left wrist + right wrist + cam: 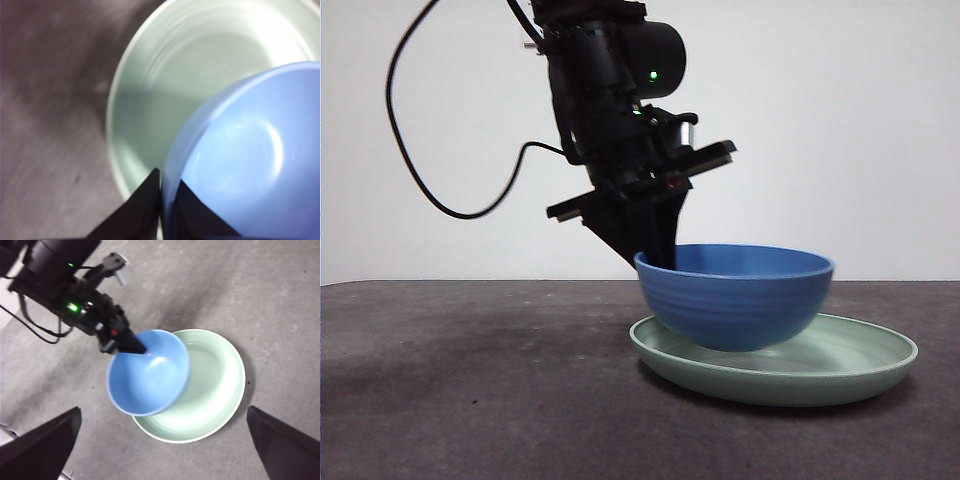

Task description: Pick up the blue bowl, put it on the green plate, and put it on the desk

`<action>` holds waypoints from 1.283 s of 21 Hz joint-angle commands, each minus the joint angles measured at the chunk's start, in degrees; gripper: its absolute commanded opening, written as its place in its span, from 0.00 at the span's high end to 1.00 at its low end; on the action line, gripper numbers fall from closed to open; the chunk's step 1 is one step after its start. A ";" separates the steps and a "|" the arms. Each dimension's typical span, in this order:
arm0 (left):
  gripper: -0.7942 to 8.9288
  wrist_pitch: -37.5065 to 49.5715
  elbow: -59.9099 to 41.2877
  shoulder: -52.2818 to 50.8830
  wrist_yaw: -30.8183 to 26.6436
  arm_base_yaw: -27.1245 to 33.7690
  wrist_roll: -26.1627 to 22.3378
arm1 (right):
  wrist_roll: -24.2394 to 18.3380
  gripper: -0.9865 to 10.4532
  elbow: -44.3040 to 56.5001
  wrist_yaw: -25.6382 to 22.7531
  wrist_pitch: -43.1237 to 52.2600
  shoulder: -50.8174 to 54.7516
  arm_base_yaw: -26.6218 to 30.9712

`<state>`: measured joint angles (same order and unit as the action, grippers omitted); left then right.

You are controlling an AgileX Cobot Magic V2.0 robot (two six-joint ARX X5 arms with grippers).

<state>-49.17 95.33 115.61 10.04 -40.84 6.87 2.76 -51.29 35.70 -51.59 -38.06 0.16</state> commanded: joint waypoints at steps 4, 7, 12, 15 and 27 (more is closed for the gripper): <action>0.91 2.69 1.81 4.66 -0.13 -1.88 4.42 | -0.63 0.36 -0.92 -0.17 0.52 -0.39 0.02; 0.91 3.93 1.81 6.16 -0.15 -1.95 5.07 | -0.63 0.36 -0.92 -0.17 0.50 -0.39 0.02; 0.91 5.66 2.38 6.29 -0.17 -1.92 6.54 | -0.61 0.36 -0.92 -0.17 0.48 -0.39 0.02; 0.91 5.64 2.58 6.29 -1.07 -1.95 6.45 | -0.61 0.36 -0.92 -0.17 0.48 -0.39 0.02; 0.40 -2.40 13.99 6.27 -1.03 -1.70 5.79 | -0.61 0.36 -0.92 -0.17 0.50 -0.39 0.02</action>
<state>-51.64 107.72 120.44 9.23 -42.17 12.93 2.76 -51.29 35.70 -51.59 -38.13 0.16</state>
